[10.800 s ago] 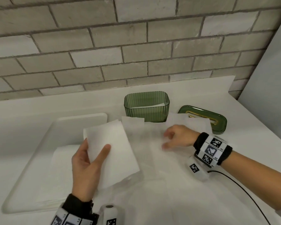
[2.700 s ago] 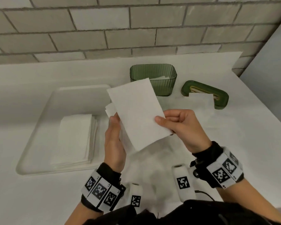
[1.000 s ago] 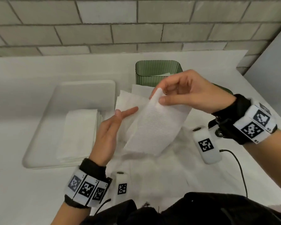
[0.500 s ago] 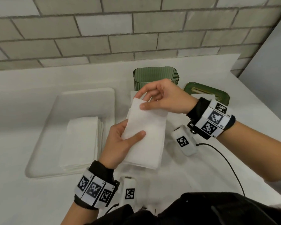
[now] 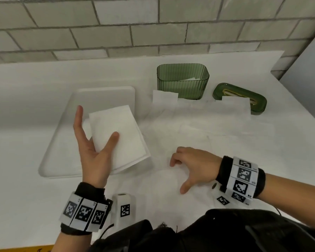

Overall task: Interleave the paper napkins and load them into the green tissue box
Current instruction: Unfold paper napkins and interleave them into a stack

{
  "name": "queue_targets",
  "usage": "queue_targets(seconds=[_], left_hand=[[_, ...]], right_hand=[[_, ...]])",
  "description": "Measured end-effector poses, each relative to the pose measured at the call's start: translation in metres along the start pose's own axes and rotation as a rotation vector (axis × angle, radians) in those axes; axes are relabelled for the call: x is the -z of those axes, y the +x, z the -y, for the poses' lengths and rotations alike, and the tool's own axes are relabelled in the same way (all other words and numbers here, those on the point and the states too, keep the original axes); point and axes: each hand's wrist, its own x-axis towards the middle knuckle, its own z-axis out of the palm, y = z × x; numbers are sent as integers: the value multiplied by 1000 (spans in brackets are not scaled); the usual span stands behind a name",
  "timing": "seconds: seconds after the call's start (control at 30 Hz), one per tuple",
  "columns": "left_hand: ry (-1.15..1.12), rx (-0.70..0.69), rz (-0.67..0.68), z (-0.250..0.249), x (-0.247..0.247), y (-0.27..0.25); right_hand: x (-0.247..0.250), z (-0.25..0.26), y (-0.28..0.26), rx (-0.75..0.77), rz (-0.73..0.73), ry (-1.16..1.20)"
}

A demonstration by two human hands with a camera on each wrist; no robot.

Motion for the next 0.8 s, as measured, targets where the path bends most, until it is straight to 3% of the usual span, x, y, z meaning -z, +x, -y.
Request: queue_targets(seconds=[0.17,0.27,0.4,0.6,0.7,0.8], left_hand=[[32,9,4,4,-4,-9],[44,5,13,11,-1,-11],[116,-30,8,17,5,-8],[175,37,53,26,-6,0],[133,62,71,29,-23,3],[-13,99,78,26,-45,6]], right_hand=[[-4,9,6,-12,-42,-178],[-4,10,6,17,-58,-140],[17,6,-4,70,-123,101],[85,2,-22,212,-426,580],[104,5,-31,275,-545,948],[105,5,-27,299,-696,1167]])
